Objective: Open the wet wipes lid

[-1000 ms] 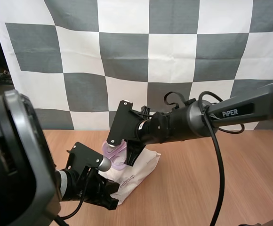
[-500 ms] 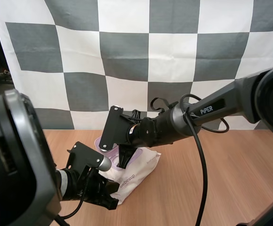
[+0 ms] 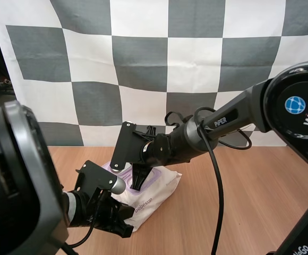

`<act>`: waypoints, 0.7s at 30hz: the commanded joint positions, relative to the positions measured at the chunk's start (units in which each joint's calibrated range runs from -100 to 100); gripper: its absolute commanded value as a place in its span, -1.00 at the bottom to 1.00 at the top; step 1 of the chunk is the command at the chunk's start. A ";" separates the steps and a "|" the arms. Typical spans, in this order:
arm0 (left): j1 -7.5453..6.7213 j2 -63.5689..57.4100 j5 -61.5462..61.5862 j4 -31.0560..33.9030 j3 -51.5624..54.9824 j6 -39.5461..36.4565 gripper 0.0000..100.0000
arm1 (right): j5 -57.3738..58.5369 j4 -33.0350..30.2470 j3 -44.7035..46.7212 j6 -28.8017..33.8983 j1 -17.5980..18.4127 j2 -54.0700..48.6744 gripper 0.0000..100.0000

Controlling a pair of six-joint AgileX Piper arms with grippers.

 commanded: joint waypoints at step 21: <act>-0.03 -27.30 -12.49 6.56 -38.97 -41.88 -0.33 | 14.56 10.40 0.02 -0.01 -6.74 -40.64 -1.00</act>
